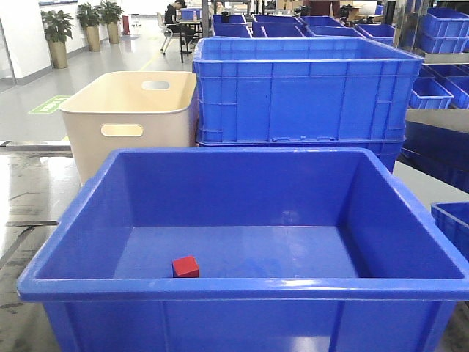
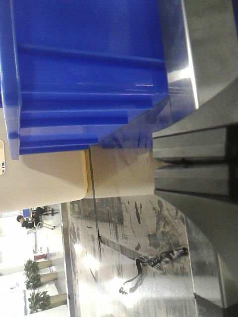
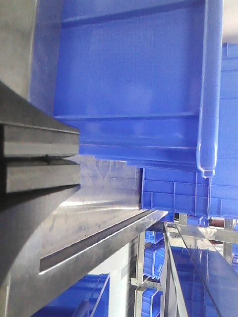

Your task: Pick red and yellow blocks into blue bin

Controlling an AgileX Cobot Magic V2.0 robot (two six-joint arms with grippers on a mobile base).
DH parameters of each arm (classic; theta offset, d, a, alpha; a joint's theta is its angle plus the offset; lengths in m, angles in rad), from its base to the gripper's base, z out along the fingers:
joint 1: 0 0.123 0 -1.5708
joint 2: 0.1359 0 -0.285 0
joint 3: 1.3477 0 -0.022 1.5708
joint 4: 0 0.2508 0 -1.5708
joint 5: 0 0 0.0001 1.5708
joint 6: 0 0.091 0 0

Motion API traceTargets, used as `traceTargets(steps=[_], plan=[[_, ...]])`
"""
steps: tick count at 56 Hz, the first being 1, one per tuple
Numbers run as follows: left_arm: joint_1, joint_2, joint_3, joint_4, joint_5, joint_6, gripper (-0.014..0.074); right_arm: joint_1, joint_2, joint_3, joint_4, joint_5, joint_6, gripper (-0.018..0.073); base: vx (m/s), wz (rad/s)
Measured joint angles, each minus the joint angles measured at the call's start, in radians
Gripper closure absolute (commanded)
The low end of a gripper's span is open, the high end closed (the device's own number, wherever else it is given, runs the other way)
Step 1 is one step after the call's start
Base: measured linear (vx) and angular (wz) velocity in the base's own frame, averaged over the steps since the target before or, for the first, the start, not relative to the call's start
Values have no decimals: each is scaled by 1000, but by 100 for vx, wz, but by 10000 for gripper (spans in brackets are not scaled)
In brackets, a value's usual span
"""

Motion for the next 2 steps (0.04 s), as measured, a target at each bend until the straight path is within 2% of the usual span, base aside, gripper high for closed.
traceTargets(steps=[2], plan=[[0, 0, 0, 0, 0, 0, 603, 0, 0, 0, 0, 0, 0, 570, 0, 0]])
